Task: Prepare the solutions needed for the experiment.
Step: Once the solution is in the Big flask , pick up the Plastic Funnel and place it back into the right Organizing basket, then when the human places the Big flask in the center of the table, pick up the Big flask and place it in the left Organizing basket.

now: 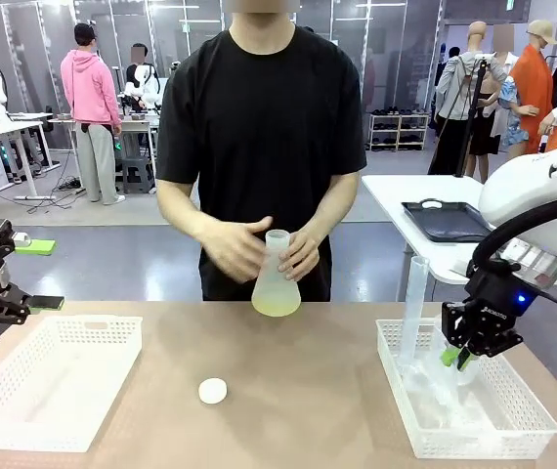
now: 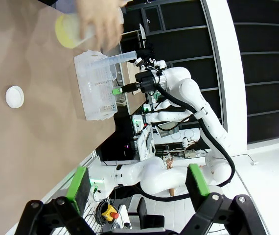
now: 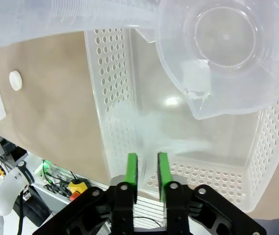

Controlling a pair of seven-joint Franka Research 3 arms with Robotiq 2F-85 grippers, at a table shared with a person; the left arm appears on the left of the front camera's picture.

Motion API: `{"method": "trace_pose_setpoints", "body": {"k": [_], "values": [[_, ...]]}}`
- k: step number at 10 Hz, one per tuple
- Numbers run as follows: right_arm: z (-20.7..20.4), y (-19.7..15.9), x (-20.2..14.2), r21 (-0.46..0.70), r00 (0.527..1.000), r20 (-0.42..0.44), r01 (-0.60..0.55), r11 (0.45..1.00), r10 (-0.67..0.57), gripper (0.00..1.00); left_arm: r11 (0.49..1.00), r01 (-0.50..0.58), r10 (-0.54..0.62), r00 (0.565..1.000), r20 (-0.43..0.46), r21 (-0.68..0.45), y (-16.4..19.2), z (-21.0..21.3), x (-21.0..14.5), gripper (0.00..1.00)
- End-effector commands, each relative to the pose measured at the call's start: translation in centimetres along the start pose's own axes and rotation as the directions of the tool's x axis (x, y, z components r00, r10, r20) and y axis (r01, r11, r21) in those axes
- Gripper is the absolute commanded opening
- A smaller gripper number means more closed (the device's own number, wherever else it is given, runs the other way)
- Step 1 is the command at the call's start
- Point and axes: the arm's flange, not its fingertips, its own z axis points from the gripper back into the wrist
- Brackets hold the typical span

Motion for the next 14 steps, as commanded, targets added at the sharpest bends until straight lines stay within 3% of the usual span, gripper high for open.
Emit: {"method": "trace_pose_setpoints", "body": {"k": [1, 3, 14], "values": [[0.14, 0.46, 0.24, -0.01, 0.999, 0.024, 0.033, 0.999, -0.033, 0.42, 1.0, 0.003, -0.003, 1.0, -0.002, -0.019, -0.1, -0.11, 0.13, 1.0], [0.05, 0.0, 0.05, -0.001, 1.0, 0.005, 0.001, 1.0, -0.001, 0.62, 1.0, 0.003, -0.003, 1.0, -0.002, -0.019, -0.1, -0.11, 0.13, 1.0], [0.05, 0.0, 0.05, -0.001, 1.0, 0.005, 0.001, 1.0, -0.001, 0.62, 1.0, 0.003, -0.003, 1.0, -0.002, -0.019, -0.1, -0.11, 0.13, 1.0]]}}
